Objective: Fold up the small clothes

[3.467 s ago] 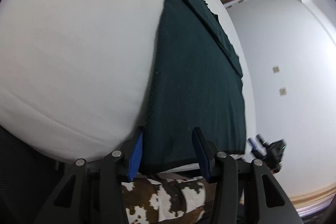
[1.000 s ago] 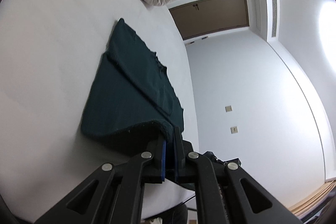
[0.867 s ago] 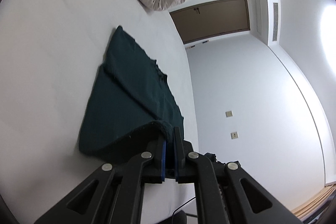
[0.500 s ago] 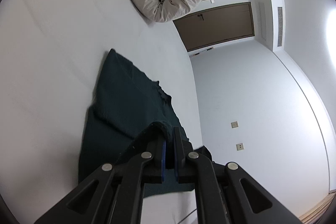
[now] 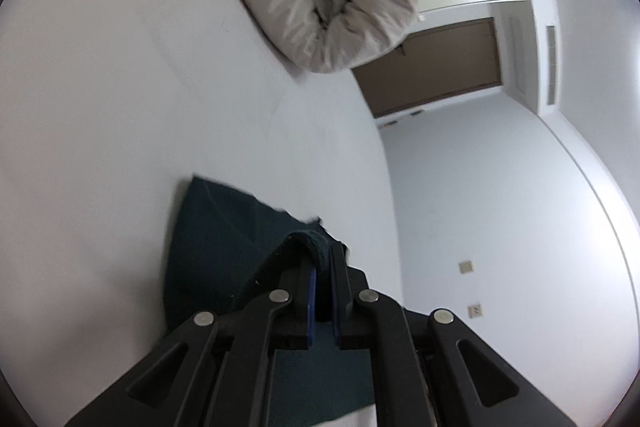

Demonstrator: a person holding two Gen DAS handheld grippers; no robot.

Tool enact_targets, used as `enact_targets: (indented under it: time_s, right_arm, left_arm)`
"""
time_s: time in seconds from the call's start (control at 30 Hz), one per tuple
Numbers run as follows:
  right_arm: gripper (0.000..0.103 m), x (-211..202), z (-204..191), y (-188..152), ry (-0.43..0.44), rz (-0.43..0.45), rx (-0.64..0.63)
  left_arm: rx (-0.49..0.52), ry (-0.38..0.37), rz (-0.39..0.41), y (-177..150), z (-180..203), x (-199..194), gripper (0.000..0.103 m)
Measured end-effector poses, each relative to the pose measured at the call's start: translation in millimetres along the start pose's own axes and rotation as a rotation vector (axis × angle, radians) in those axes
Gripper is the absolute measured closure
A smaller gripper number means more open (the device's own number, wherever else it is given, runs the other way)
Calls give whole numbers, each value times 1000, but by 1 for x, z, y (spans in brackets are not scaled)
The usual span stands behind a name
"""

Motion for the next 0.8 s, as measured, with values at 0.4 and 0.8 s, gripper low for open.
enact_targets:
  time_s: [0.4,0.8]
  right_arm:
    - [97,83,12,37,-101,8,22]
    - [47,81,19,33,-91,80,53]
  left_arm:
    - [52,105,-50,25,-21,72,96]
    - [39,171,-23,28,-36,60,36]
Point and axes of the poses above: each gripper's, at about its wrist camera, not at the fingertips, and x roughly the way its jaws point, z to its right, y to its top, the point moved 3 cm from there along x, roughly the way its jaws point, and after that the axes turned 15 degrees about x, right-handed, at the moved point
